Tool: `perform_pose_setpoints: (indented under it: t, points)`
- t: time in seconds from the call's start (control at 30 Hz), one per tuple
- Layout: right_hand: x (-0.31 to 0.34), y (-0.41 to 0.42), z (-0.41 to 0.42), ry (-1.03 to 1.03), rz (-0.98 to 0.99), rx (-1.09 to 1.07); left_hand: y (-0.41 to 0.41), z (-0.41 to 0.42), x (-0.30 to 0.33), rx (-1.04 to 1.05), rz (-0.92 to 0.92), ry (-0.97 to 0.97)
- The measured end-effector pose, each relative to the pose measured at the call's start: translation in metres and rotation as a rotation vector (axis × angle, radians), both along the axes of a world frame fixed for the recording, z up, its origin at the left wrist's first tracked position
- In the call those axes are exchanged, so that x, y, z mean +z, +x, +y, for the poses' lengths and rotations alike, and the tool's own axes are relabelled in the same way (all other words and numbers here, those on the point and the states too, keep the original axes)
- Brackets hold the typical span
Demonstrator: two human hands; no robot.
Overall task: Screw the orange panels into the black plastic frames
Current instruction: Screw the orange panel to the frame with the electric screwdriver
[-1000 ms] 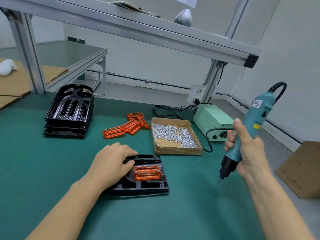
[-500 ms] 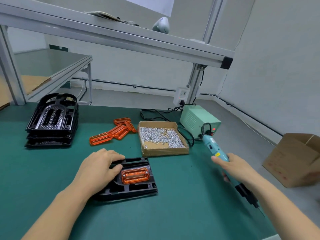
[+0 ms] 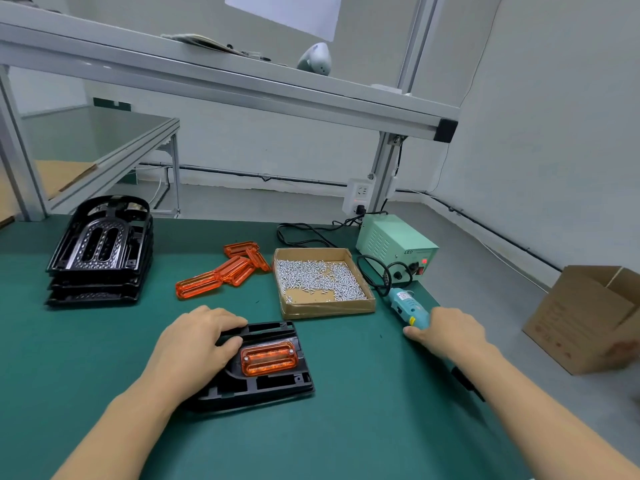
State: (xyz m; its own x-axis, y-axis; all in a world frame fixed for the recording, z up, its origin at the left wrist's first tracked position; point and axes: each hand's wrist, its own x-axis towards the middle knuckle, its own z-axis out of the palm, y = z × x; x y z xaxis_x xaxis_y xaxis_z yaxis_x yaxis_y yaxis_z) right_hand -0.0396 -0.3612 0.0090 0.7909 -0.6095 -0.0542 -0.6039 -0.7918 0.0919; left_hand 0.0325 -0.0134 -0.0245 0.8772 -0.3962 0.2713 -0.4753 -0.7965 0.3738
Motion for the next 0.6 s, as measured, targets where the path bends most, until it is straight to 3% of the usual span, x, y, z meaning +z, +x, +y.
perform_pose_setpoints:
  t: [0.3, 0.6]
  points:
    - [-0.0037, 0.0054, 0.0063, -0.142, 0.033, 0.011, -0.0007, 0.0004, 0.0, 0.003, 0.002, -0.016]
    - [-0.0088, 0.0001, 0.0024, -0.066, 0.003, 0.002, -0.0001, 0.0004, -0.0007, 0.001, -0.004, -0.017]
